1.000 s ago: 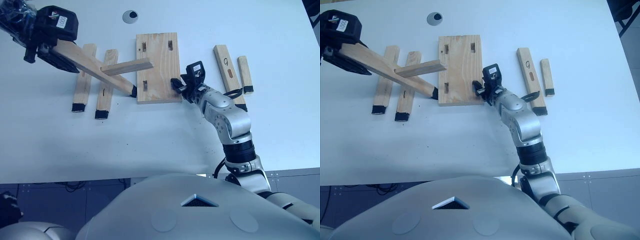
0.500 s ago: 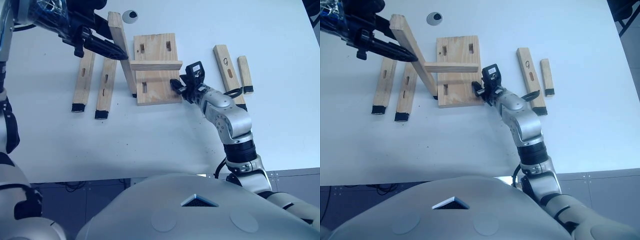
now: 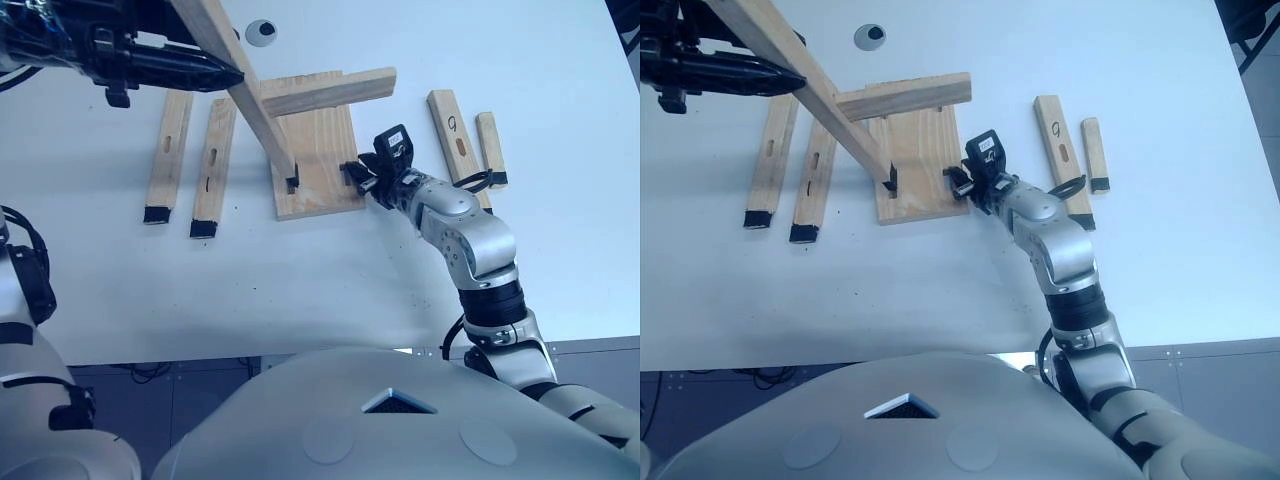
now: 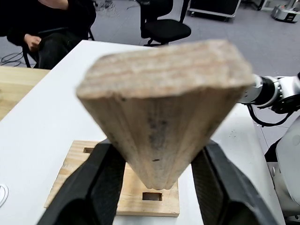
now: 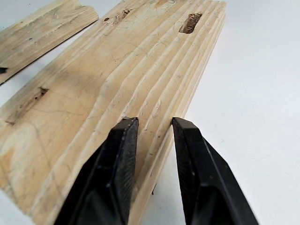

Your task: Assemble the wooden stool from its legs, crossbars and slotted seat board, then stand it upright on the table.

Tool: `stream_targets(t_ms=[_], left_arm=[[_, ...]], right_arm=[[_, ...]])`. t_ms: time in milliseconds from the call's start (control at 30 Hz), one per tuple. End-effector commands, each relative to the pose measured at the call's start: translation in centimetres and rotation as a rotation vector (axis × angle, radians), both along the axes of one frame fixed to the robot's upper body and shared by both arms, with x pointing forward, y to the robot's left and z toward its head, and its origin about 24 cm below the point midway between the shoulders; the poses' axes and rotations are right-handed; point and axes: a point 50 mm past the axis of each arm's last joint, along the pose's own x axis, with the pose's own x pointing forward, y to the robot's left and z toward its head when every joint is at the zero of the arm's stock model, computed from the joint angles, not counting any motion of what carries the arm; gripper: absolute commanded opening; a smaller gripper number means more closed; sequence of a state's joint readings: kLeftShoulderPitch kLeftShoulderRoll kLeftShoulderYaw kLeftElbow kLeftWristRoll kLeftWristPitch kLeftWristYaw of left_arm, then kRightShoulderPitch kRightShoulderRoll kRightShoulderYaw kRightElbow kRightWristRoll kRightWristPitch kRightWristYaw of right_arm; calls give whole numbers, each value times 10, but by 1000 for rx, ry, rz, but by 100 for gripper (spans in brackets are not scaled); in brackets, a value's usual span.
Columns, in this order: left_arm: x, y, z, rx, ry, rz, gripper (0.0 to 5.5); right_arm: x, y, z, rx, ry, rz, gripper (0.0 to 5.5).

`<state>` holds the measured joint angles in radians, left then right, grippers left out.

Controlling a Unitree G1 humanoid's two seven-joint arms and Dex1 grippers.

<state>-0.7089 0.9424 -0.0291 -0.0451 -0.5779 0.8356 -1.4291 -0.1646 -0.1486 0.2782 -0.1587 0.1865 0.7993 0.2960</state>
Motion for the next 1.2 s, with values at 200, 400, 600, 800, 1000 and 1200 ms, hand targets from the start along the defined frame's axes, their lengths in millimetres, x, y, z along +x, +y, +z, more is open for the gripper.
stream_targets(t_ms=[200,400,600,800,1000,1200], left_arm=[[2,11,-23,27,-7,73,201],[4,15,-34,86,-11,73,201],[2,12,-23,31,-7,57,201],[1,14,-30,39,20,64,201],[1,13,-28,-10,30,68,201],[1,14,-31,10,33,71,201]], right_arm=[[-13,-12,-26,-107,154,22,109],[-14,-8,-27,-100,159,28,109],[-15,-9,-28,-101,160,26,109],[-15,-8,-28,-103,162,29,109],[-16,-8,-28,-108,164,36,109],[-17,-7,-29,-108,169,41,109]])
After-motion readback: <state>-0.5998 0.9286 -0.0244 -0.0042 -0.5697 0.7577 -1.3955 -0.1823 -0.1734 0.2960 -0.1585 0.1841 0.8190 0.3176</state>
